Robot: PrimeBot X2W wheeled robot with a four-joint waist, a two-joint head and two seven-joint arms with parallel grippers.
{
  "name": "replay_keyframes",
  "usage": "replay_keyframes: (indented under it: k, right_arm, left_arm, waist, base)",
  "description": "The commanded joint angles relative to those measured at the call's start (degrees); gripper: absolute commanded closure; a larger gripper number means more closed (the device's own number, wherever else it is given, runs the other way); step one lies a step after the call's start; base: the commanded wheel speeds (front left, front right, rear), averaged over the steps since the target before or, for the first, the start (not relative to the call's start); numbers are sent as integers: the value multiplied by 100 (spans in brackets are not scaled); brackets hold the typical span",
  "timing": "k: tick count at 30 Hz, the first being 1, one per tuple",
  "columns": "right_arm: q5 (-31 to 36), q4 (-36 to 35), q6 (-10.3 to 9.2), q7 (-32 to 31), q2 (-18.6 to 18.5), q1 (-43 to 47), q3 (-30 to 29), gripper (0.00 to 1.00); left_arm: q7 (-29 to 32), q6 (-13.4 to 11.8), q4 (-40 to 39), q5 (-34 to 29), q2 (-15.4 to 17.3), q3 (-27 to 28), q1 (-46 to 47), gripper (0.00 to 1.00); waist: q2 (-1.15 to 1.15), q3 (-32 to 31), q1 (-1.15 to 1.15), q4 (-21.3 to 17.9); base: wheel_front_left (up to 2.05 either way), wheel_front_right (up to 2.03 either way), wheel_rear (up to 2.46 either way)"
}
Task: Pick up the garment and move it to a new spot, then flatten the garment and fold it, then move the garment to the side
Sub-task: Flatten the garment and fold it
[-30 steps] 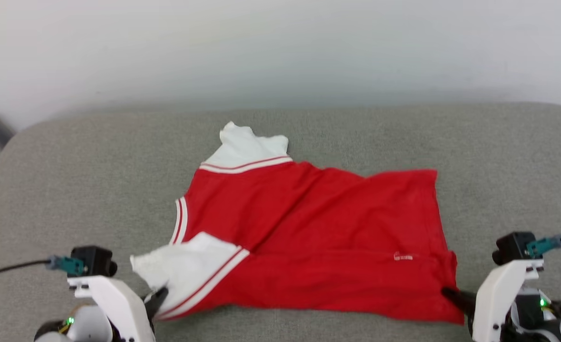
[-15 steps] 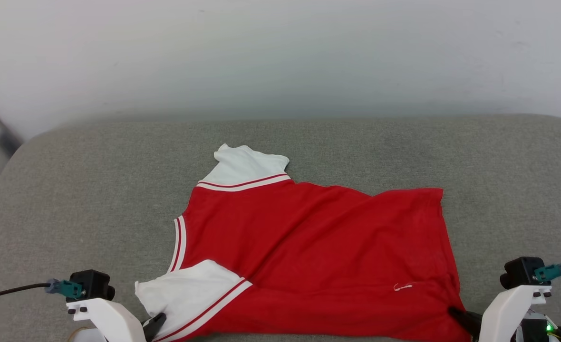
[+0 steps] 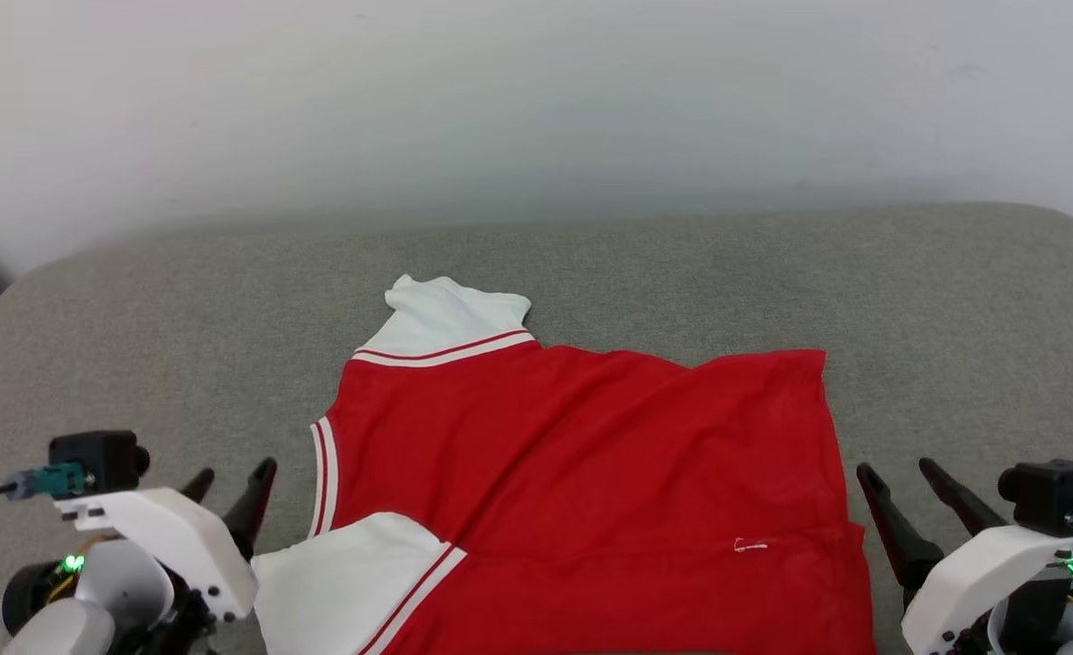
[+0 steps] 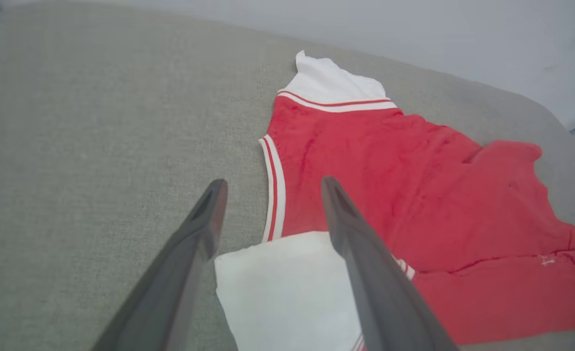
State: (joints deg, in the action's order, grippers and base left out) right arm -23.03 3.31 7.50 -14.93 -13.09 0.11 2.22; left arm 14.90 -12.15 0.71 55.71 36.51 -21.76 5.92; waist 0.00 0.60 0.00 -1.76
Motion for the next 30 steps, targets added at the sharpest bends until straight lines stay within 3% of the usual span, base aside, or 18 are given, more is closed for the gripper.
replay_keyframes:
  k: [1, 6, 11, 18, 23, 30]
  right_arm:
    - [163, -95, -2, 210, 94, 43, -59, 0]
    - [698, -413, -2, 691, 342, -162, -155, 0]
    - [935, -762, -2, 967, 575, -456, -60, 0]
    - [1035, -1109, -2, 1356, 833, -936, -35, 0]
    - [1010, -1204, -2, 1549, 943, -1161, 42, 0]
    - [920, -1089, -2, 1697, 1018, -1234, 110, 0]
  left_arm:
    - [-148, -70, -22, -108, -37, 61, 161, 0]
    - [-505, -237, -64, -448, -105, 164, 702, 0]
    - [-488, -160, 116, -526, -28, 311, 1492, 0]
    - [-15, 81, 396, -485, 237, 449, 2796, 0]
    - [647, 271, 761, -376, 440, 389, 3649, 0]
    - [2472, 455, 1303, -1, 966, 130, 4492, 0]
  waist:
    - [0, 17, 0, -86]
    - [0, 308, 0, -342]
    - [0, 943, 0, -695]
    - [0, 1959, 0, -1161]
    - [0, 2463, 0, -1456]
    - [0, 2857, 0, -1795]
  base:
    - [0, 0, 0]
    - [0, 0, 0]
    - [0, 0, 0]
    - [0, 0, 0]
    - [0, 0, 0]
    - [0, 0, 0]
